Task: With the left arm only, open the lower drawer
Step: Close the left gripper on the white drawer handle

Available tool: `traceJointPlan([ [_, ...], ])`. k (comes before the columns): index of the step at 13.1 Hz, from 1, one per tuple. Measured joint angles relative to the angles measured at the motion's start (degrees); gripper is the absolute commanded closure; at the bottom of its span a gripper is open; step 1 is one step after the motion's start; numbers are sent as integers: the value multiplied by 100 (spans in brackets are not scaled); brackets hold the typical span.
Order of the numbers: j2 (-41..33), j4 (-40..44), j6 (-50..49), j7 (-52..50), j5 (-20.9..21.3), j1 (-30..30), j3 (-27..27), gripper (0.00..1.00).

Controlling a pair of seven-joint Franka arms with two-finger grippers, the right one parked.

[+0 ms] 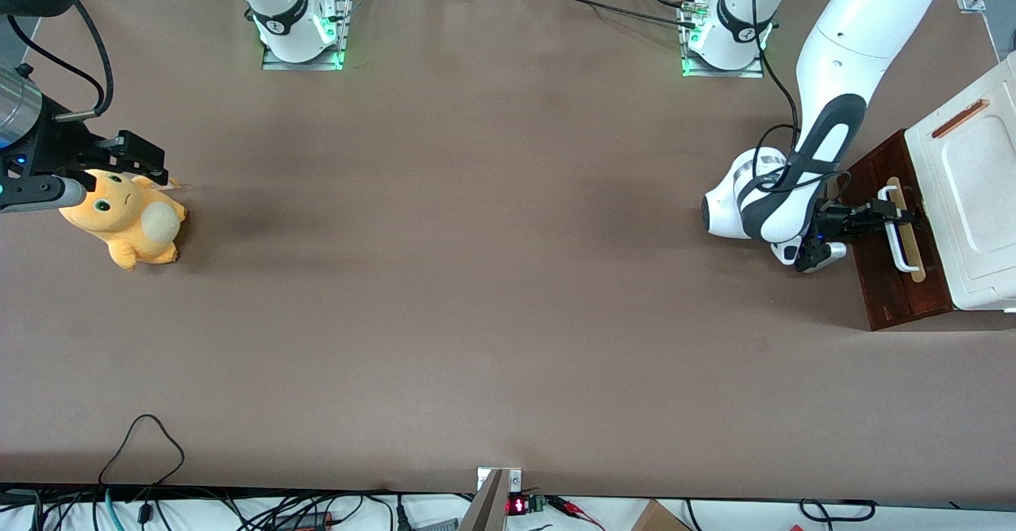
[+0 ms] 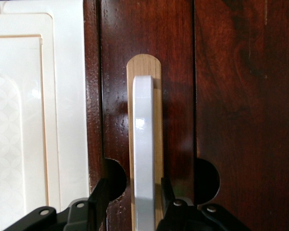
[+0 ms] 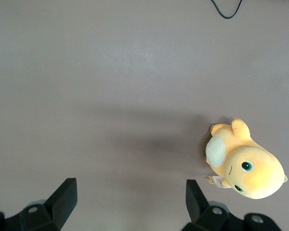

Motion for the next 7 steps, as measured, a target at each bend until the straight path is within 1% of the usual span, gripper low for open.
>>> traceJointPlan([
  [5,32,-9,27,2,43,0,2,55],
  [7,34,-10,30,2,49,0,2,60],
])
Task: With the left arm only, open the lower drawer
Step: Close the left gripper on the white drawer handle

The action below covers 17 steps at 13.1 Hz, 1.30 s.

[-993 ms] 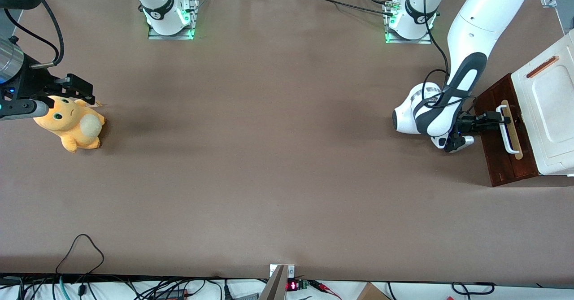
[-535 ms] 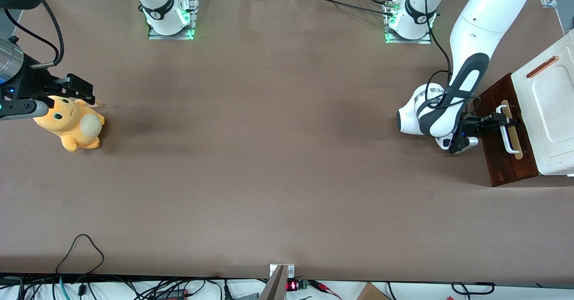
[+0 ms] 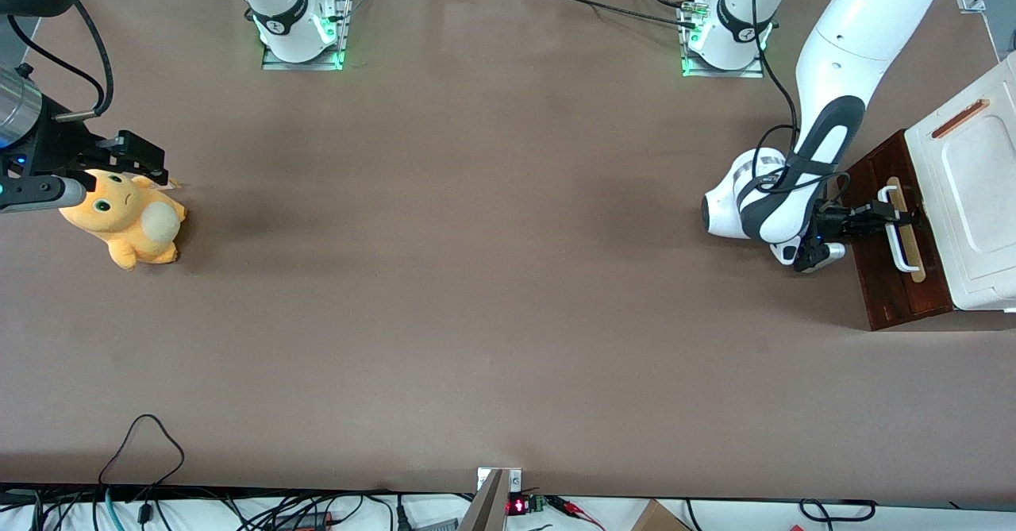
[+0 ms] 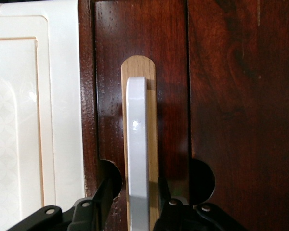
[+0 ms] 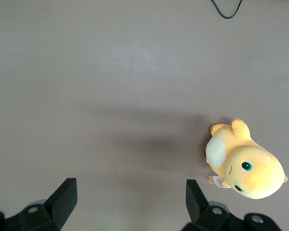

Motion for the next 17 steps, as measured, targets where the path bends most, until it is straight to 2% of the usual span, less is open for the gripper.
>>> traceJointPlan([
  [5,2,0,34,8,10,0,4,71],
  [10,9,-3,109,24,173,6,58,72],
  [13,10,-3,189,28,181,5,78,79],
  [14,10,-3,190,28,181,5,79,85],
  [17,9,-5,210,24,182,1,79,89],
])
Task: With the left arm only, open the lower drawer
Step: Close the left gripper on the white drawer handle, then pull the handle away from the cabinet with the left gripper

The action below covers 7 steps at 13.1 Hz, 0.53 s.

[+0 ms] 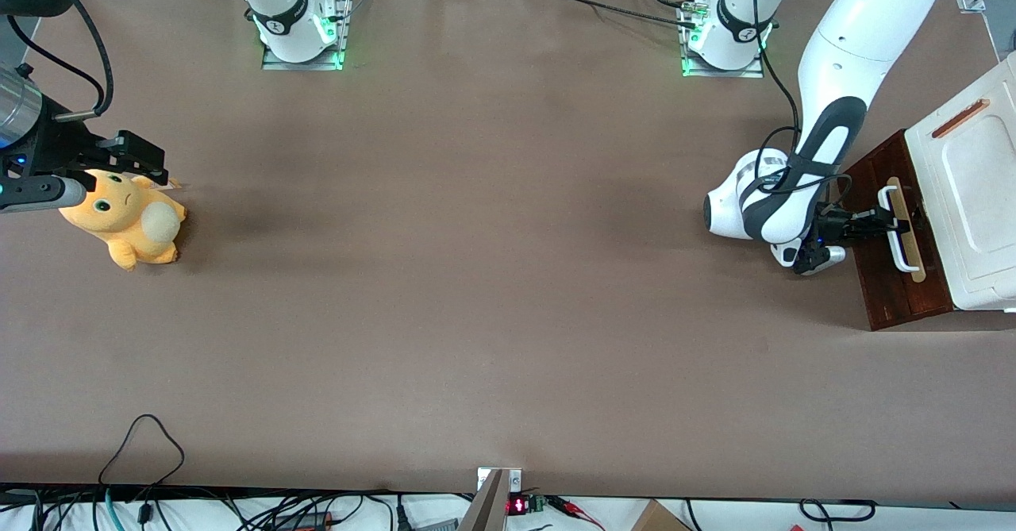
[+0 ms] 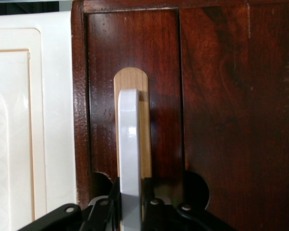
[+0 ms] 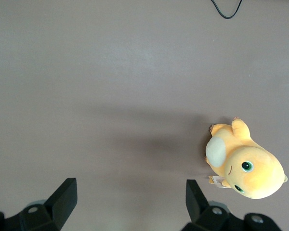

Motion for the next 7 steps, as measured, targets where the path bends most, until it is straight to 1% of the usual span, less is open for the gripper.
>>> traceJointPlan([
  [2,0,0,0,-3,0,0,1,93],
  [7,0,0,0,-7,0,-3,1,97],
])
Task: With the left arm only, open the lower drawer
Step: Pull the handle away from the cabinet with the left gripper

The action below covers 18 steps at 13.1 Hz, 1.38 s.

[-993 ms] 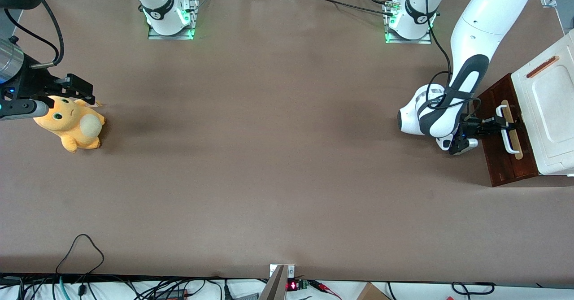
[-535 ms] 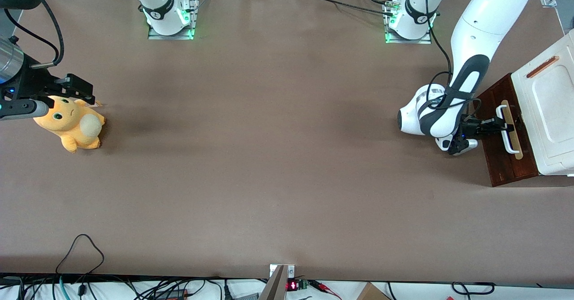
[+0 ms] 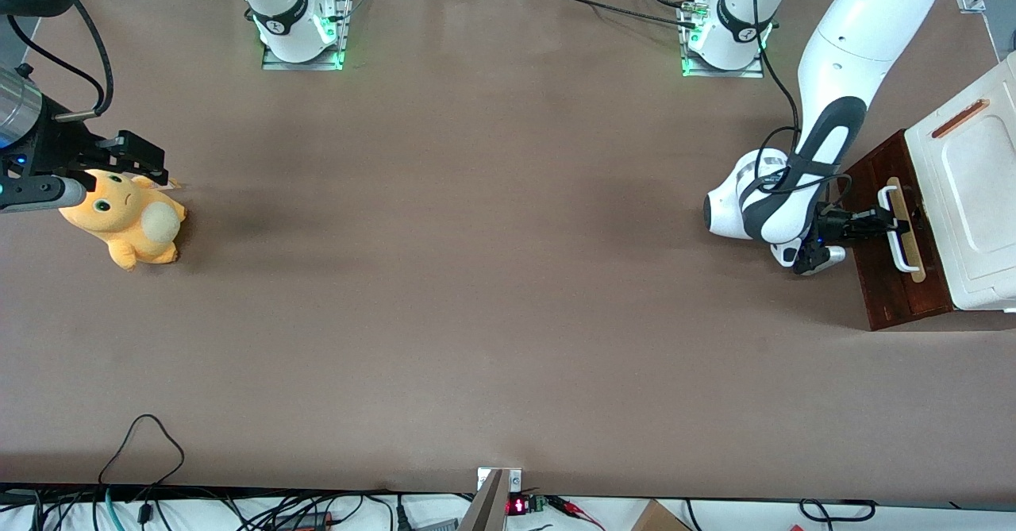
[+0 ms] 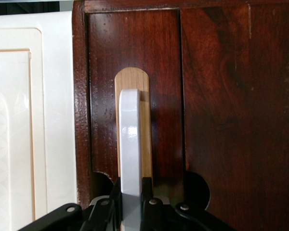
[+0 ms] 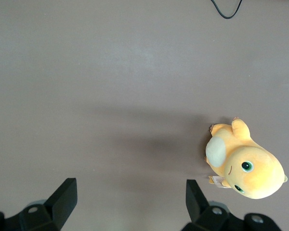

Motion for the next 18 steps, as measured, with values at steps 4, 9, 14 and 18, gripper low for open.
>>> traceJointPlan([
  [4,0,-5,-3,-2,-5,-34,-41,98],
  [9,-12,-32,-116,-1,-86,-155,-319,100],
  [14,-20,-28,-352,-1,-290,-374,-804,99],
  [18,-18,-25,-328,3,-320,-414,-830,4],
])
